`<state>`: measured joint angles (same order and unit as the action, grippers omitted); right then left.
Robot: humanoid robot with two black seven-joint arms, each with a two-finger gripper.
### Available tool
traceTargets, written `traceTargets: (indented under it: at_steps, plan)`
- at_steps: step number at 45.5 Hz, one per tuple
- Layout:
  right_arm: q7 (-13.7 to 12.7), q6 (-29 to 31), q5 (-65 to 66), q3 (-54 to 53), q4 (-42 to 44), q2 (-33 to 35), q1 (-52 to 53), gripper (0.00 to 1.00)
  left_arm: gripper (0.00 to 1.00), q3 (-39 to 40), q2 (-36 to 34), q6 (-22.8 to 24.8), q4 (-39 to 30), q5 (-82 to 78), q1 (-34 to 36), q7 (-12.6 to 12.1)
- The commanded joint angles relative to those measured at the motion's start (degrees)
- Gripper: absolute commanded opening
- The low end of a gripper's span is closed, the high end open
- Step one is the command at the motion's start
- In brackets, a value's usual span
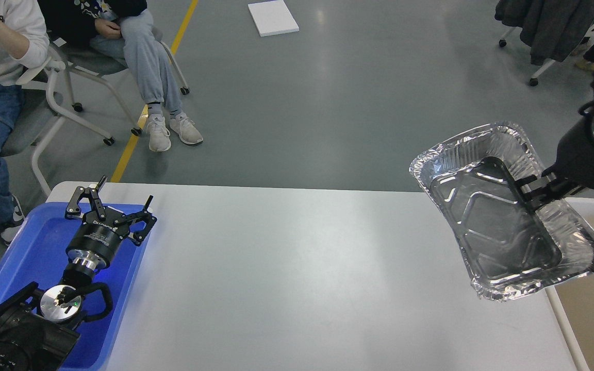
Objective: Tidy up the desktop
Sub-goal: 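Carry the foil tray over the beige bin with the right gripper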
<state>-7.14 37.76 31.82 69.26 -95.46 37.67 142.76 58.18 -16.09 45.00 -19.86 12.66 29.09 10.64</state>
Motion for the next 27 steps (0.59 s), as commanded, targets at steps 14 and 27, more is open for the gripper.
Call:
traceTargets:
  at_steps: [14,27]
  plan:
    - [-0.1,-2.0,11.2,4.8,10.7,14.4,-9.1,0.0,1.0,0.0,0.0,0.0,0.0,0.0,0.0,0.0]
    - [-0.1,-3.9,13.1,4.1,18.5,20.4,-17.2,0.0,1.0,0.0,0.0,0.0,0.0,0.0,0.0,0.0]
